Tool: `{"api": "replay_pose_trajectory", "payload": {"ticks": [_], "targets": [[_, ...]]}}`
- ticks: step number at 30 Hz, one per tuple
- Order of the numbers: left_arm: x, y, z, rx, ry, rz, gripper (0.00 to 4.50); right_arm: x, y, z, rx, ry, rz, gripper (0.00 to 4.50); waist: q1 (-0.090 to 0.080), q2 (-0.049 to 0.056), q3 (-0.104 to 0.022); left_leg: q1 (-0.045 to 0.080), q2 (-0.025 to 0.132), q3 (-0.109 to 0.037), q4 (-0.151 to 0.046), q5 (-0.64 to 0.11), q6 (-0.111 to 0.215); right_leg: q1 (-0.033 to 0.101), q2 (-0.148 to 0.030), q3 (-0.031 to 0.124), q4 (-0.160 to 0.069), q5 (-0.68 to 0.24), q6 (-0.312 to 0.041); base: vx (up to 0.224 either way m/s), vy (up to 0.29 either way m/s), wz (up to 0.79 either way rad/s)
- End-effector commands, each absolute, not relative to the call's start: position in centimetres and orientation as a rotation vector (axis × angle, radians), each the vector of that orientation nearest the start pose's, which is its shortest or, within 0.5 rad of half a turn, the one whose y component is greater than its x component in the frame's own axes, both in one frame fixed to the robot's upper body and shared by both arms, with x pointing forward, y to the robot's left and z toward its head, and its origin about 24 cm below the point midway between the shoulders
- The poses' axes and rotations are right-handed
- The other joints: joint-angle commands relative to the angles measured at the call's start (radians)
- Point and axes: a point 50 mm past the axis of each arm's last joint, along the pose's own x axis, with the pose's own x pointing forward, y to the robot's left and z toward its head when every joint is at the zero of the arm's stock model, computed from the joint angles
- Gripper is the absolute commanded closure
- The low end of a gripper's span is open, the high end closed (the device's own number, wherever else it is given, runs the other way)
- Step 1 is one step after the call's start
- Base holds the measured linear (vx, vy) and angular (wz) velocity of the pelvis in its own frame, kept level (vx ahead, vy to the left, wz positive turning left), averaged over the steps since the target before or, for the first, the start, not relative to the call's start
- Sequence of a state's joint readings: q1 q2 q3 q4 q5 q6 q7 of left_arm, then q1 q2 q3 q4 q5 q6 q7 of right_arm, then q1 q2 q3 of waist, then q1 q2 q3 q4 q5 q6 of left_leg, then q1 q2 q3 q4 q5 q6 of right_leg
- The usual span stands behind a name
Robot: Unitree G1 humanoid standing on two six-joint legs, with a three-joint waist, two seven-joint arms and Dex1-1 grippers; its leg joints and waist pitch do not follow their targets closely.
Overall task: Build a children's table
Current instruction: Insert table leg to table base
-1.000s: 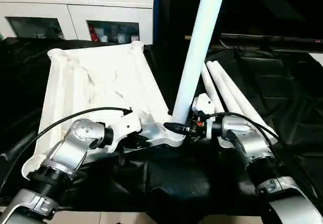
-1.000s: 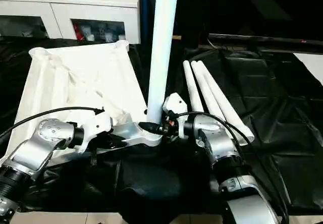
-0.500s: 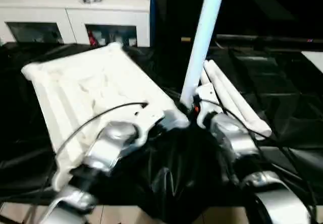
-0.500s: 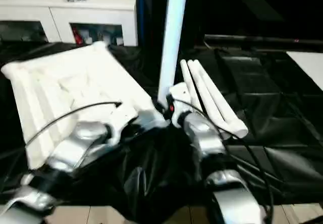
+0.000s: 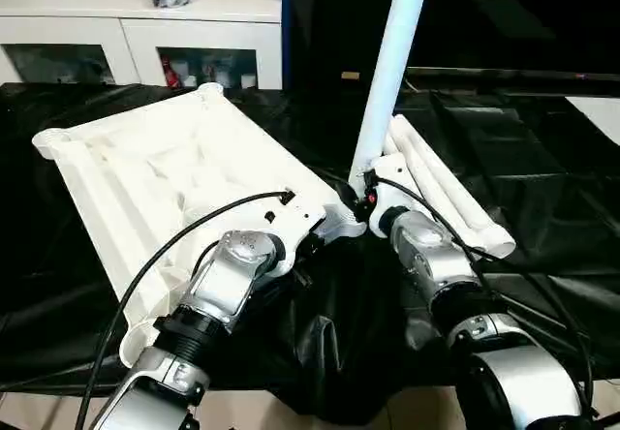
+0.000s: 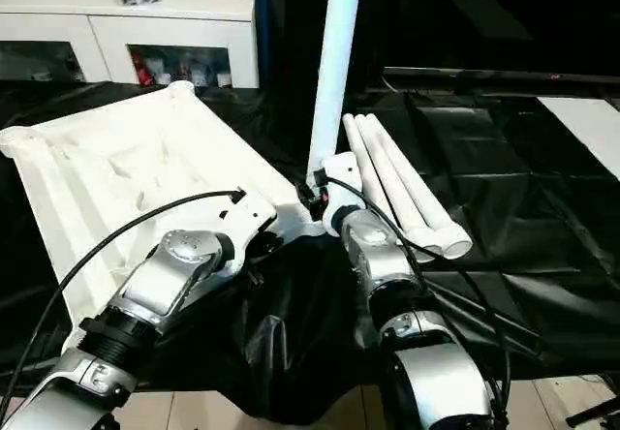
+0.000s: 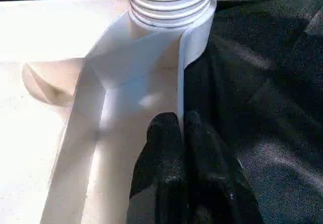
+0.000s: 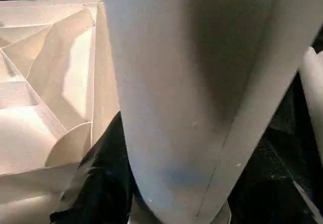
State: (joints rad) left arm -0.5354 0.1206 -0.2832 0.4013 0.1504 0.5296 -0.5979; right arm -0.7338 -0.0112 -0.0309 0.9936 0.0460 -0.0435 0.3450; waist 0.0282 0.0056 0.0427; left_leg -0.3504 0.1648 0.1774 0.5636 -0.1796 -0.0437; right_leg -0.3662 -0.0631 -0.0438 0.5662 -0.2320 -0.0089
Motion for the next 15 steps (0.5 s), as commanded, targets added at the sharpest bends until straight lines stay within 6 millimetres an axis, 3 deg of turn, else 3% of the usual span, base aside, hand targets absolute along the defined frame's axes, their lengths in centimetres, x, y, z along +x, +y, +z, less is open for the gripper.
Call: {"api": "replay_pose_trajectory", "payload": {"ticks": [1, 6, 7, 9, 10, 13, 15], "targets": [[31.9, 5.1, 5.3, 0.377, 0.442, -0.866, 4.50, 32.2, -4.9, -1.5, 0.105, 0.534, 0.640, 1.90, -0.012, 0.011, -0.025, 0.030, 0.063, -0.050, -0.089, -0.630, -0.047, -0.024, -0.087, 0.036, -0.102, -0.531, -0.101, 0.000, 0.000, 0.00], [32.0, 5.3, 5.6, 0.379, 0.427, -0.882, 4.50, 32.5, -4.7, -0.9, 0.135, 0.509, 0.661, 1.63, -0.013, 0.014, -0.025, 0.028, 0.064, -0.050, -0.091, -0.633, -0.047, -0.023, -0.088, 0.035, -0.102, -0.517, -0.105, 0.000, 0.000, 0.00], [32.0, 5.3, 5.6, 0.379, 0.427, -0.882, 4.50, 32.5, -4.7, -0.9, 0.135, 0.509, 0.661, 1.41, -0.014, 0.014, -0.025, 0.027, 0.064, -0.051, -0.091, -0.631, -0.046, -0.021, -0.089, 0.035, -0.101, -0.516, -0.106, 0.000, 0.000, 0.00], [32.0, 5.4, 5.7, 0.384, 0.416, -0.894, 4.50, 32.7, -4.7, -0.6, 0.134, 0.489, 0.670, 1.32, -0.012, 0.019, -0.023, 0.031, 0.064, -0.050, -0.091, -0.637, -0.046, -0.026, -0.089, 0.036, -0.103, -0.523, -0.107, 0.000, 0.000, 0.00], [32.0, 5.5, 5.9, 0.388, 0.405, -0.909, 4.50, 33.0, -4.8, -0.2, 0.139, 0.467, 0.679, 1.24, -0.013, 0.017, -0.023, 0.032, 0.064, -0.051, -0.091, -0.643, -0.045, -0.027, -0.089, 0.035, -0.105, -0.529, -0.106, 0.000, 0.000, 0.00], [31.8, 5.9, 6.1, 0.397, 0.383, -0.941, 4.50, 33.5, -5.1, 0.8, 0.143, 0.416, 0.704, 0.92, -0.012, 0.022, -0.025, 0.024, 0.064, -0.050, -0.094, -0.622, -0.041, -0.021, -0.089, 0.037, -0.101, -0.500, -0.111, 0.000, 0.000, 0.00], [31.8, 6.1, 6.1, 0.396, 0.383, -0.949, 4.50, 33.8, -5.3, 1.3, 0.133, 0.387, 0.716, 0.79, -0.012, 0.019, -0.028, 0.021, 0.064, -0.048, -0.093, -0.601, -0.038, -0.017, -0.091, 0.040, -0.097, -0.474, -0.120, 0.000, 0.000, 0.00]]}}
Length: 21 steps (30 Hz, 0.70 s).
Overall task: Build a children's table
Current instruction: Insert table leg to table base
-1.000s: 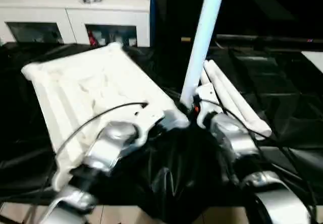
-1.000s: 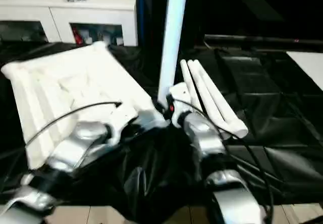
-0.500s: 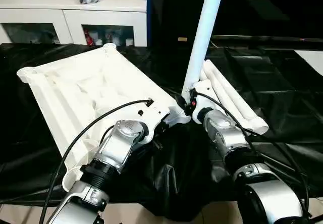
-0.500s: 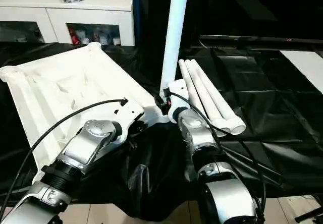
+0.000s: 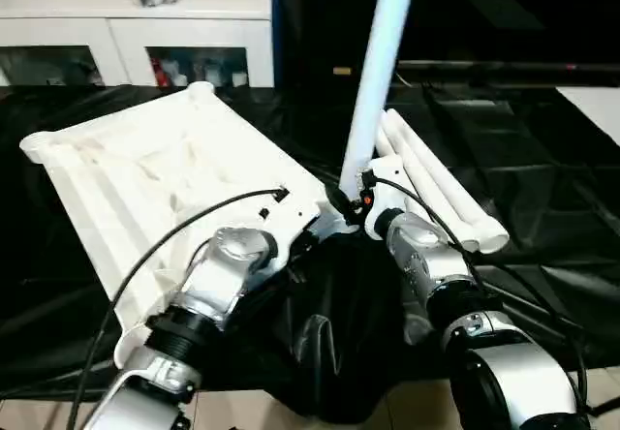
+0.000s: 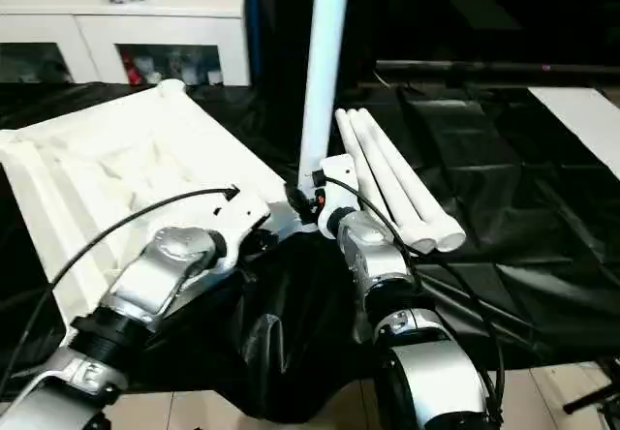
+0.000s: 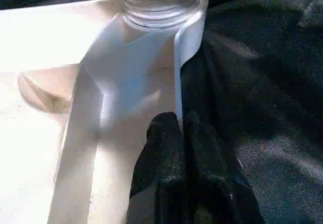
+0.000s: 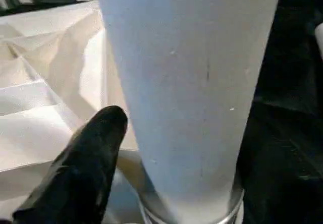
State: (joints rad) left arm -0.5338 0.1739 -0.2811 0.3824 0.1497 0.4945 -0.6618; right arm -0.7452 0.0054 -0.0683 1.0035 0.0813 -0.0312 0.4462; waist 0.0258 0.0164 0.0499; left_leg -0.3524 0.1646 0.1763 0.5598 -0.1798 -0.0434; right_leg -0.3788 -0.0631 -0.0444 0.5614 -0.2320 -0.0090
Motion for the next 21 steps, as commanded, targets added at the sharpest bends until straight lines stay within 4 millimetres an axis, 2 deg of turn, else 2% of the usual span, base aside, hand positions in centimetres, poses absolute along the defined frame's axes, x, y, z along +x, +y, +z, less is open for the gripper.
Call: {"api": "replay_pose_trajectory", "payload": {"ticks": [1, 2, 3, 4, 5, 6, 7, 8, 9, 10, 12, 13, 14, 15, 17, 18, 19, 21], "targets": [[31.7, 6.3, 6.2, 0.408, 0.368, -0.976, 4.50, 34.0, -5.7, 1.9, 0.105, 0.349, 0.736, 0.68, -0.005, 0.009, -0.040, 0.011, 0.067, -0.044, -0.092, -0.527, -0.028, 0.007, -0.091, 0.044, -0.081, -0.389, -0.142, 0.000, 0.000, 0.00], [31.6, 6.4, 6.2, 0.411, 0.363, -0.984, 4.50, 34.1, -5.9, 2.1, 0.096, 0.339, 0.743, 0.68, -0.002, 0.008, -0.045, 0.008, 0.068, -0.041, -0.091, -0.485, -0.021, 0.010, -0.090, 0.046, -0.077, -0.342, -0.152, 0.000, 0.000, 0.00], [31.6, 6.6, 6.2, 0.412, 0.366, -0.991, 4.50, 34.3, -6.2, 2.5, 0.077, 0.319, 0.752, 0.43, 0.001, 0.009, -0.049, 0.005, 0.070, -0.032, -0.087, -0.413, -0.010, 0.013, -0.089, 0.049, -0.069, -0.248, -0.178, 0.000, 0.000, 0.00], [31.6, 6.6, 6.2, 0.412, 0.366, -0.991, 4.50, 34.3, -6.2, 2.5, 0.077, 0.319, 0.752, 0.43, 0.005, 0.009, -0.049, 0.007, 0.070, -0.028, -0.084, -0.389, -0.001, 0.012, -0.088, 0.048, -0.069, -0.224, -0.188, 0.000, 0.000, 0.00], [31.5, 6.8, 6.2, 0.412, 0.371, -0.993, 4.50, 34.3, -6.5, 2.7, 0.065, 0.308, 0.758, 0.43, 0.008, 0.008, -0.046, 0.012, 0.070, -0.021, -0.080, -0.382, 0.010, 0.004, -0.087, 0.049, -0.072, -0.239, -0.200, 0.000, 0.000, 0.00], [31.5, 7.1, 6.3, 0.414, 0.366, -1.005, 4.50, 34.4, -7.0, 3.1, 0.033, 0.290, 0.775, 0.43, 0.007, 0.010, -0.043, 0.012, 0.069, -0.021, -0.078, -0.401, 0.012, 0.003, -0.088, 0.047, -0.077, -0.308, -0.196, 0.000, 0.000, 0.00], [31.5, 7.1, 6.3, 0.414, 0.366, -1.005, 4.50, 34.4, -7.0, 3.1, 0.033, 0.290, 0.775, 0.43, 0.009, 0.008, -0.044, 0.012, 0.068, -0.021, -0.077, -0.401, 0.012, 0.004, -0.087, 0.046, -0.079, -0.333, -0.187, 0.000, 0.000, 0.00], [31.3, 8.1, 6.2, 0.428, 0.364, -1.032, 4.50, 34.1, -8.8, 3.8, -0.042, 0.257, 0.831, 0.43, 0.012, 0.008, -0.046, 0.010, 0.069, -0.020, -0.077, -0.374, 0.014, 0.007, -0.087, 0.047, -0.080, -0.333, -0.178, 0.000, 0.000, 0.00], [31.2, 8.5, 6.2, 0.433, 0.367, -1.040, 4.50, 33.9, -9.4, 4.1, -0.069, 0.248, 0.855, 0.43, 0.023, 0.006, -0.051, 0.009, 0.071, -0.017, -0.075, -0.327, 0.024, 0.011, -0.082, 0.047, -0.075, -0.283, -0.164, 0.000, 0.000, 0.00], [31.2, 8.8, 6.2, 0.437, 0.367, -1.045, 4.50, 33.7, -9.8, 4.2, -0.090, 0.245, 0.872, 0.43, 0.026, 0.009, -0.053, 0.011, 0.074, -0.015, -0.074, -0.306, 0.029, 0.010, -0.080, 0.048, -0.071, -0.244, -0.171, 0.053, -0.039, 0.10], [31.1, 9.4, 6.2, 0.439, 0.372, -1.059, 4.50, 33.3, -10.8, 4.3, -0.133, 0.247, 0.912, 0.43, 0.032, 0.008, -0.057, 0.008, 0.073, -0.006, -0.066, -0.247, 0.039, 0.013, -0.078, 0.047, -0.060, -0.149, -0.212, 0.065, -0.036, 0.10], [31.0, 9.7, 6.2, 0.444, 0.369, -1.072, 4.50, 33.1, -11.3, 4.3, -0.156, 0.250, 0.925, 0.43, 0.033, 0.005, -0.063, 0.001, 0.072, -0.007, -0.061, -0.184, 0.046, 0.024, -0.076, 0.045, -0.045, -0.063, -0.233, 0.069, -0.031, 0.05], [30.9, 10.0, 6.3, 0.449, 0.367, -1.085, 4.50, 33.0, -11.7, 4.4, -0.173, 0.250, 0.935, 0.43, 0.034, 0.005, -0.066, -0.005, 0.070, -0.006, -0.056, -0.144, 0.057, 0.028, -0.076, 0.045, -0.037, -0.010, -0.241, 0.064, -0.020, 0.00], [30.9, 10.1, 6.3, 0.450, 0.369, -1.088, 4.50, 33.0, -11.8, 4.4, -0.176, 0.250, 0.939, 0.43, 0.033, 0.005, -0.070, -0.011, 0.067, -0.004, -0.046, -0.072, 0.079, 0.031, -0.075, 0.045, -0.021, 0.106, -0.256, 0.064, -0.020, 0.00], [30.8, 10.5, 6.3, 0.454, 0.369, -1.104, 4.50, 32.8, -12.2, 4.6, -0.176, 0.247, 0.954, 0.43, 0.035, 0.007, -0.077, -0.014, 0.065, -0.003, -0.032, -0.003, 0.115, 0.031, -0.072, 0.043, -0.003, 0.245, -0.283, 0.026, -0.004, -0.01], [30.7, 10.8, 6.3, 0.454, 0.371, -1.113, 4.50, 32.6, -12.3, 4.8, -0.166, 0.240, 0.968, 0.43, 0.033, 0.005, -0.079, -0.016, 0.065, -0.002, -0.028, 0.019, 0.136, 0.033, -0.070, 0.041, 0.004, 0.297, -0.296, 0.000, 0.000, 0.00], [30.7, 10.8, 6.3, 0.454, 0.371, -1.113, 4.50, 32.6, -12.3, 4.8, -0.166, 0.240, 0.968, 0.43, 0.036, 0.007, -0.079, -0.015, 0.066, -0.001, -0.027, 0.024, 0.144, 0.032, -0.071, 0.040, 0.005, 0.307, -0.299, 0.000, 0.000, 0.00], [30.5, 11.3, 6.4, 0.461, 0.366, -1.138, 4.50, 32.2, -12.4, 5.3, -0.151, 0.231, 0.996, 0.43, 0.040, 0.006, -0.074, -0.014, 0.070, -0.001, -0.029, -0.007, 0.155, 0.032, -0.071, 0.037, -0.001, 0.246, -0.295, 0.000, 0.000, 0.00]]}}
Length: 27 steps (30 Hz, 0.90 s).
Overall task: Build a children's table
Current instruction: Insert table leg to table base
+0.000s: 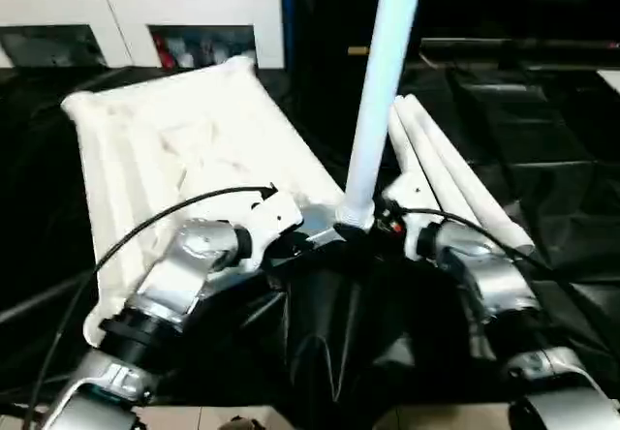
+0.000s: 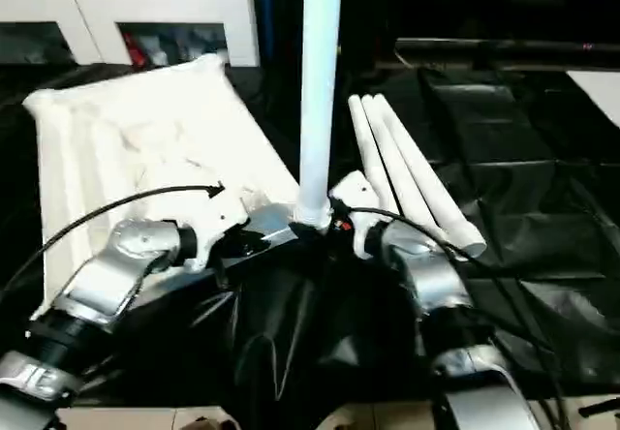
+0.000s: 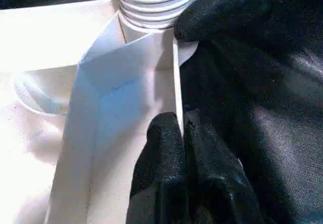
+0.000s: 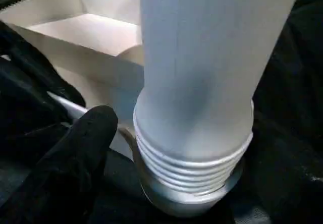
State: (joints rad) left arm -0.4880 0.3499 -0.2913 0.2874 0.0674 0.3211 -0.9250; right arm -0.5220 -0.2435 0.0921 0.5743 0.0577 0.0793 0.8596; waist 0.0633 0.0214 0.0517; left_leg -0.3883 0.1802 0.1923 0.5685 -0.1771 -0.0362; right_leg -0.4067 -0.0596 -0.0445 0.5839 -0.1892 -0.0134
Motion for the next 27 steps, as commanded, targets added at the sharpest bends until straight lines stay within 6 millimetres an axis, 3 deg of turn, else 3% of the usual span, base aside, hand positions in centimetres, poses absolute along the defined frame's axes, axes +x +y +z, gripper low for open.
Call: {"api": "replay_pose_trajectory", "payload": {"ticks": [1, 4, 9, 13, 19, 27], "targets": [[30.5, 11.5, 6.4, 0.465, 0.371, -1.147, 4.50, 32.1, -12.4, 5.4, -0.145, 0.224, 1.015, 0.43, 0.002, 0.000, -0.074, 0.022, 0.055, -0.017, -0.040, -0.025, 0.147, 0.060, -0.074, 0.037, -0.027, 0.173, -0.286, 0.000, 0.000, 0.00], [30.3, 12.2, 6.3, 0.482, 0.382, -1.173, 4.50, 31.5, -12.4, 6.0, -0.131, 0.210, 1.069, 0.43, 0.003, 0.001, -0.067, 0.027, 0.060, -0.016, -0.047, -0.110, 0.103, 0.055, -0.076, 0.038, -0.039, 0.006, -0.266, 0.000, 0.000, 0.00], [30.1, 12.9, 6.3, 0.496, 0.399, -1.186, 4.50, 31.8, -12.7, 6.3, -0.170, 0.199, 1.045, 0.43, -0.002, -0.001, -0.060, 0.031, 0.060, -0.015, -0.053, -0.197, 0.033, 0.046, -0.079, 0.044, -0.053, -0.161, -0.235, 0.000, 0.000, 0.00], [29.9, 13.0, 6.1, 0.499, 0.407, -1.193, 4.50, 31.9, -12.9, 6.4, -0.187, 0.196, 1.026, 0.43, -0.004, -0.001, -0.062, 0.030, 0.057, -0.016, -0.051, -0.188, 0.020, 0.047, -0.079, 0.045, -0.050, -0.149, -0.228, 0.000, 0.000, 0.00], [29.7, 13.0, 5.9, 0.499, 0.413, -1.205, 4.50, 31.9, -13.0, 6.2, -0.198, 0.204, 1.014, 0.58, -0.002, -0.002, -0.070, 0.026, 0.054, -0.014, -0.041, -0.110, 0.055, 0.054, -0.076, 0.043, -0.033, -0.012, -0.250, 0.000, 0.000, 0.00], [29.7, 13.0, 5.7, 0.499, 0.418, -1.207, 4.50, 32.0, -12.9, 5.7, -0.199, 0.217, 1.005, 1.27, -0.002, 0.000, -0.069, 0.026, 0.054, -0.015, -0.040, -0.134, 0.049, 0.054, -0.076, 0.042, -0.036, -0.058, -0.250, 0.000, 0.000, 0.00]]}}
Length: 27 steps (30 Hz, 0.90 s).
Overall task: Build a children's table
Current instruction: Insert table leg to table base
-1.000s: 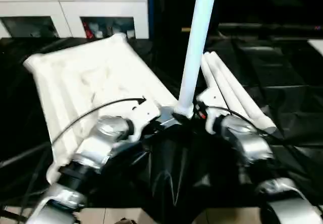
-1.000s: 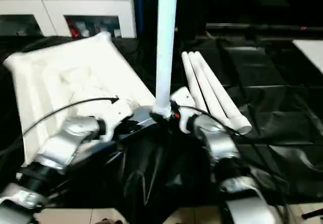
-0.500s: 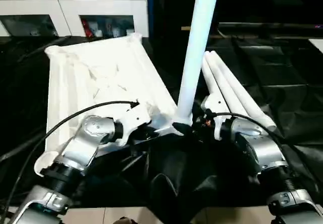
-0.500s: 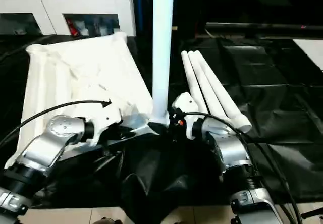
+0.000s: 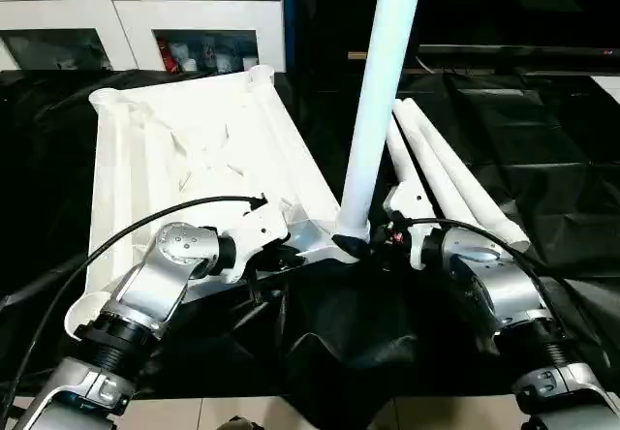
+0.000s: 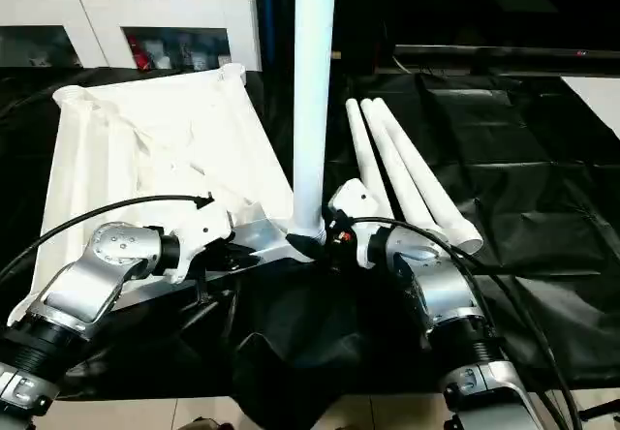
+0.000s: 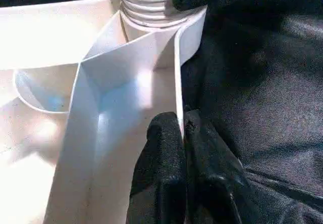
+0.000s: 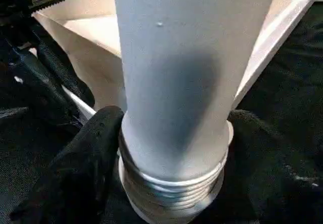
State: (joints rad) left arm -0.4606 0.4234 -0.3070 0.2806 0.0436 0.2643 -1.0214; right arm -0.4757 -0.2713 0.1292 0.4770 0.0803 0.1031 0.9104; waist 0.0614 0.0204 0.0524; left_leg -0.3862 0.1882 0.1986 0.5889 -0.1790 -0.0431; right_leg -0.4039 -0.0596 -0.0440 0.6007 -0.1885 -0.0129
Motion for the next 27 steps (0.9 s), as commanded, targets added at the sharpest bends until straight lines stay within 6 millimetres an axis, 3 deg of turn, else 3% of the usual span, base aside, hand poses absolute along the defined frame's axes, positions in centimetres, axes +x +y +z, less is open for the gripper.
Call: {"api": "replay_pose_trajectory", "payload": {"ticks": [1, 8, 11, 14, 15, 19, 20, 25, 27], "targets": [[29.7, 13.0, 5.7, 0.499, 0.418, -1.208, 4.50, 32.0, -12.8, 5.7, -0.197, 0.215, 1.002, 1.37, 0.000, 0.003, -0.070, 0.025, 0.047, -0.022, -0.060, -0.133, 0.054, 0.051, -0.076, 0.041, -0.052, -0.059, -0.250, 0.000, 0.000, 0.00], [29.7, 13.1, 5.6, 0.500, 0.428, -1.205, 4.50, 31.8, -12.3, 5.4, -0.188, 0.216, 1.016, 1.70, -0.002, 0.002, -0.070, 0.024, 0.045, -0.022, -0.059, -0.144, 0.046, 0.051, -0.075, 0.041, -0.051, -0.064, -0.249, 0.000, 0.000, 0.00], [30.3, 13.0, 5.5, 0.486, 0.428, -1.134, 4.50, 31.8, -11.8, 4.4, -0.174, 0.239, 0.971, 1.73, -0.002, 0.000, -0.070, 0.024, 0.045, -0.021, -0.058, -0.140, 0.046, 0.051, -0.075, 0.042, -0.050, -0.059, -0.250, 0.000, 0.000, 0.00], [30.9, 12.7, 5.5, 0.472, 0.424, -1.066, 4.50, 32.0, -11.6, 3.8, -0.162, 0.261, 0.914, 1.74, -0.005, 0.000, -0.065, 0.025, 0.043, -0.022, -0.060, -0.183, 0.028, 0.047, -0.076, 0.043, -0.060, -0.135, -0.242, 0.000, 0.000, 0.00], [31.3, 12.4, 5.5, 0.459, 0.422, -1.018, 4.50, 32.2, -11.4, 3.4, -0.150, 0.277, 0.876, 1.74, -0.007, -0.004, -0.062, 0.028, 0.043, -0.021, -0.061, -0.206, 0.018, 0.043, -0.076, 0.044, -0.062, -0.184, -0.235, 0.000, 0.000, 0.00], [32.6, 10.7, 5.5, 0.399, 0.421, -0.878, 4.50, 32.8, -9.7, 2.0, -0.085, 0.340, 0.722, 1.75, -0.015, -0.003, -0.056, 0.033, 0.040, -0.025, -0.065, -0.276, -0.019, 0.037, -0.080, 0.045, -0.080, -0.350, -0.194, 0.000, 0.000, 0.00], [32.9, 9.5, 5.6, 0.370, 0.422, -0.836, 4.50, 33.1, -8.4, 1.6, -0.034, 0.370, 0.655, 1.75, -0.021, -0.003, -0.054, 0.033, 0.040, -0.029, -0.069, -0.296, -0.028, 0.035, -0.079, 0.043, -0.084, -0.386, -0.180, 0.000, 0.000, 0.00], [33.3, 6.5, 6.0, 0.321, 0.394, -0.794, 4.50, 33.0, -4.7, 1.4, 0.000, 0.405, 0.673, 1.75, -0.027, -0.007, -0.053, 0.036, 0.036, -0.032, -0.066, -0.328, -0.016, 0.031, -0.081, 0.040, -0.095, -0.445, -0.155, 0.000, 0.000, 0.00], [33.3, 5.9, 6.2, 0.328, 0.379, -0.814, 4.50, 32.9, -3.8, 1.5, 0.009, 0.402, 0.703, 1.19, -0.027, -0.006, -0.055, 0.034, 0.037, -0.033, -0.067, -0.329, -0.010, 0.032, -0.081, 0.039, -0.096, -0.444, -0.147, 0.000, 0.000, 0.00]]}}
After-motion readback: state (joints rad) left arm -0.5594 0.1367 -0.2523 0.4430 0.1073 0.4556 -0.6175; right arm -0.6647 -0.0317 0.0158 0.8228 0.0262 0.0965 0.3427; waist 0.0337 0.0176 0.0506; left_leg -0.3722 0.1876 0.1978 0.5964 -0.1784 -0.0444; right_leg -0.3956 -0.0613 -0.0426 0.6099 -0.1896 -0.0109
